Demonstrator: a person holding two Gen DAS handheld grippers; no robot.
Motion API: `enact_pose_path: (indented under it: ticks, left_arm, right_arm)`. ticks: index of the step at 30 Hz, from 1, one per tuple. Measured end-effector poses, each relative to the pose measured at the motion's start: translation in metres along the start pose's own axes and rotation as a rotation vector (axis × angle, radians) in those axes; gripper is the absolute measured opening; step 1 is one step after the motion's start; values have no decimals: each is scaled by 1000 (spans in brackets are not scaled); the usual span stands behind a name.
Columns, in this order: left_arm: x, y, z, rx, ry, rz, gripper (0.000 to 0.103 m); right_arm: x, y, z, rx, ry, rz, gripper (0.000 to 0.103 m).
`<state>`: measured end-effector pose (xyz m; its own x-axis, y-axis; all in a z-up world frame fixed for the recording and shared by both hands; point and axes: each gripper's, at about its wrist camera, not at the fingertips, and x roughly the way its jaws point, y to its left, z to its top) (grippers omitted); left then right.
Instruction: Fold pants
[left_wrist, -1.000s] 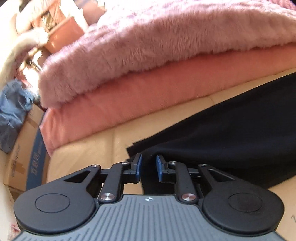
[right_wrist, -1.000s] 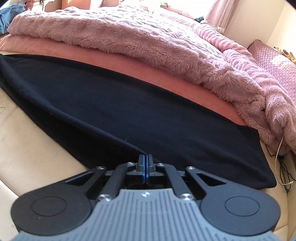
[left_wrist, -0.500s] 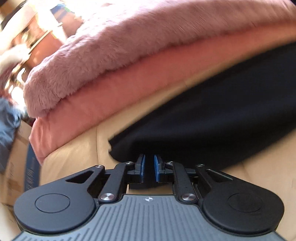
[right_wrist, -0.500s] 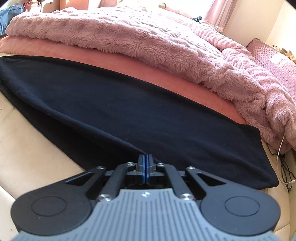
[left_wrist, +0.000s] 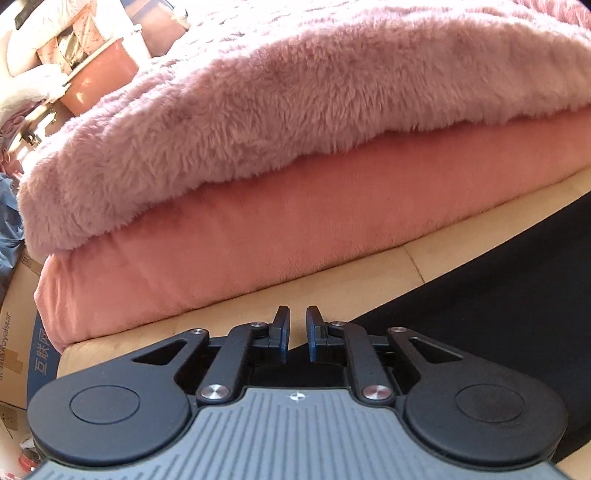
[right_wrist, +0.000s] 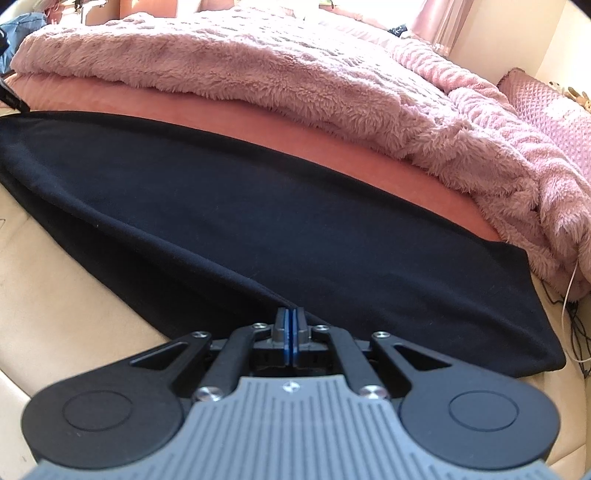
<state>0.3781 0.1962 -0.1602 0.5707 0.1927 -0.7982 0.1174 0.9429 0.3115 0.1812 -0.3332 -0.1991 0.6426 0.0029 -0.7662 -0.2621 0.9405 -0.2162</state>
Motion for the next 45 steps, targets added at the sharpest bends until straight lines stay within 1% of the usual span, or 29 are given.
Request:
enact_pose_path:
  ticks: [2,3,5,7,9,11,12,14,17,20,23,25,27,32,35,37,40,44,45]
  left_arm:
    - [-19,6,-2,2,-50,-24,15]
    - [-31,8,-4,28,-70,-39,15]
    - [-55,8,-10,120,-91,-74,15]
    - [-72,3,-22,226,-75,-93,15]
    - [-78,-3,-38,316,-35,-103,15]
    - [-75,-8,-56,384,10,-94,15]
    - [-73,-12,-62,403,27,-87,16]
    - [-67,-18,-75,429,34,-57,16]
    - [-56,-27,-81,454,23,-54,17]
    - [-46,-27,-73,446,-23,-12,17]
    - [-41,-21,-59,413,-63,-12,17]
    - [-36,-23,-52,438,-62,-25,17]
    - [-32,-27,-49,486,-60,-23,18]
    - [-22,-33,-45,611,-49,-31,24]
    - [-23,-37,-46,691,-50,-22,32]
    - [-23,-39,-47,767,-43,-16,43]
    - [-23,-41,-47,881,-12,-24,55]
    - [-20,-40,-41,964,51,-50,57]
    - [-18,-39,-40,971,62,-58,57]
  right_arm:
    - [0,0,0,-2,0,1,0]
    - [1,0,0,-5,-1,2,0]
    - [1,0,0,-13,-3,3,0]
    - [1,0,0,-11,-4,4,0]
    - [1,0,-1,-5,-4,4,0]
    - [0,0,-2,-3,-3,4,0]
    - [0,1,-2,-2,-2,4,0]
    - [-1,1,-3,0,0,3,0]
    - [-1,1,-3,4,2,1,0]
    - [-2,2,-2,-1,3,-5,0]
    - [-2,3,-2,-11,2,-9,0]
    - [-1,3,-2,-12,3,-8,0]
    - [-1,3,-2,-9,3,-8,0]
    - [1,1,-3,3,6,-2,0]
    - [3,0,-3,3,6,2,0]
    - [3,-1,-3,5,7,2,0]
    - [3,-1,-4,8,6,0,0]
    - [3,-1,-4,8,4,-1,0]
    - [3,-1,-4,11,4,-2,0]
